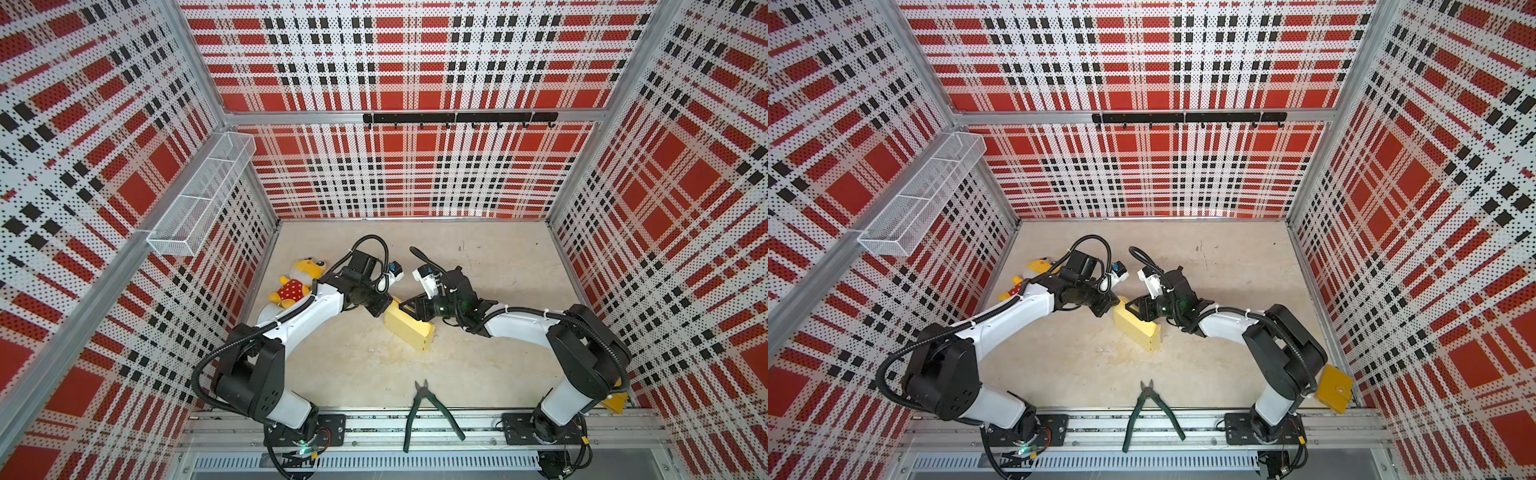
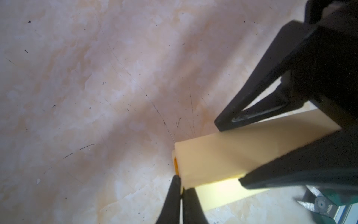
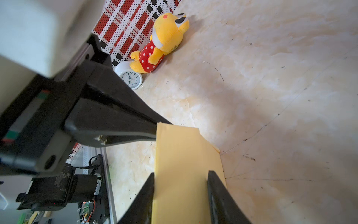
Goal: Fold the paper box
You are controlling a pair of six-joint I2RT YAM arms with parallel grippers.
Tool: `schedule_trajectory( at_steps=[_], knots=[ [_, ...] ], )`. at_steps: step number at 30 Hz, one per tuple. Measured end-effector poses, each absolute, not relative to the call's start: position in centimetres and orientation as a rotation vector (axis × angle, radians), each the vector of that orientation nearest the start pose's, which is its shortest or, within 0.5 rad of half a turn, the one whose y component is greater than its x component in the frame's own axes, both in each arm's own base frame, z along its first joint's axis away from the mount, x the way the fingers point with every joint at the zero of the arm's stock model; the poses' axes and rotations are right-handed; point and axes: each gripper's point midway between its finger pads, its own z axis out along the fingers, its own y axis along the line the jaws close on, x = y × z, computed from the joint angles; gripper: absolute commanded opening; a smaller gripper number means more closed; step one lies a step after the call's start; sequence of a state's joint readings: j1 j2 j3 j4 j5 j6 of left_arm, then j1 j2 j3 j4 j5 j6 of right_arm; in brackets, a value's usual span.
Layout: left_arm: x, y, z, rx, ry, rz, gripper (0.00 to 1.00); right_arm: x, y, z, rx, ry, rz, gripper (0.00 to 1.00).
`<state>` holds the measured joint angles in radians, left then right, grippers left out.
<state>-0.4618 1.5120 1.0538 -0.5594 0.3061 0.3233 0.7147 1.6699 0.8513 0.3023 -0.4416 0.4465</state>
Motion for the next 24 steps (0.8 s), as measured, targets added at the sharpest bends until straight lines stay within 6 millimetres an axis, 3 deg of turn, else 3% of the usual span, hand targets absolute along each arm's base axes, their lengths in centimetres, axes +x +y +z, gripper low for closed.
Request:
schedule_trajectory(
  at_steps=[4, 12, 20, 24],
  knots=[
    [31.4, -21.3, 12.0, 1.09, 2.339, -0.437, 0.23, 29.6, 35.6, 12.5, -0.602, 2.163, 1.115, 0.42],
    [31.0, -21.1, 12.1, 1.095, 2.36, -0.444, 0.31, 29.5, 35.9, 12.5, -0.618, 2.148, 1.095, 0.41],
    [30.9, -21.1, 14.3, 1.091, 2.358, -0.492, 0.43, 29.6, 35.9, 12.5, -0.62, 2.144, 1.08, 0.41],
    [30.5, -20.5, 14.3, 1.116, 2.358, -0.483, 0.49, 29.6, 35.9, 12.5, -0.621, 2.142, 1.076, 0.41]
  ],
)
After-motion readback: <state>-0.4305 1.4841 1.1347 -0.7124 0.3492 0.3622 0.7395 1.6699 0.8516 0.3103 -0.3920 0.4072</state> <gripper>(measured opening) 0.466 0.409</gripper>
